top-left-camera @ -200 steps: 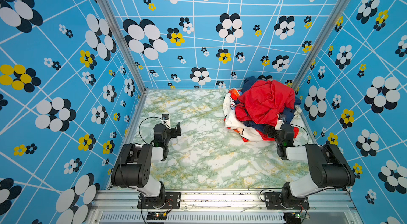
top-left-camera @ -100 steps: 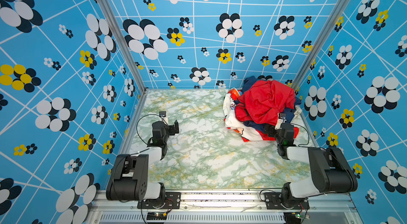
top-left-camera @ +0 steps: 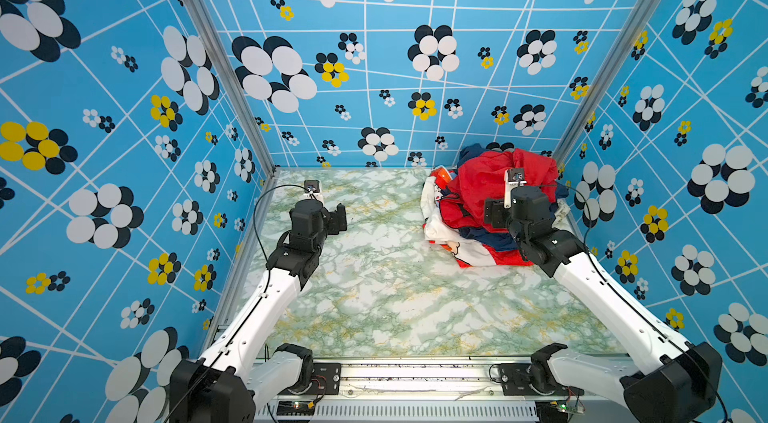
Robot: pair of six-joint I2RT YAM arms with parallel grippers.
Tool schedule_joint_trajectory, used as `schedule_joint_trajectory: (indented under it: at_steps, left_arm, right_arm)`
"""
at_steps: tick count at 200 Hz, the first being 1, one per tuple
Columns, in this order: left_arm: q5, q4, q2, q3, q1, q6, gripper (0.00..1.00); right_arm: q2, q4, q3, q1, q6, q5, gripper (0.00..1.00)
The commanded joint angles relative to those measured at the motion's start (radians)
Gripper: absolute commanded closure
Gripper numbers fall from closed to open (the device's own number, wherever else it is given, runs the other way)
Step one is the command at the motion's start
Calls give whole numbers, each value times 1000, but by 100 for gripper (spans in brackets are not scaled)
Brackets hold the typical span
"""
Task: Pick out a specific cloth from the pile
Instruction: 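Reach the right gripper into the pile and grasp the white cartoon-print cloth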
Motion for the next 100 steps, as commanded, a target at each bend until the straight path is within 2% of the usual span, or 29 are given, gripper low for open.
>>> schedule_joint_trajectory:
  at_steps: [1, 49, 73, 100]
  left_arm:
    - [-4, -202, 20, 49, -42, -63, 5]
    - [-7, -234, 34, 52, -105, -97, 5]
    - [-10, -234, 34, 43, -110, -105, 5]
    - [-1, -231, 31, 33, -112, -118, 5]
  right_arm:
    - [68, -279, 88, 41, 54, 50, 14]
    - [284, -415, 317, 132, 114, -76, 22]
    - [432, -435, 423, 180, 122, -143, 23]
    - [597, -481, 553, 188, 153, -203, 24]
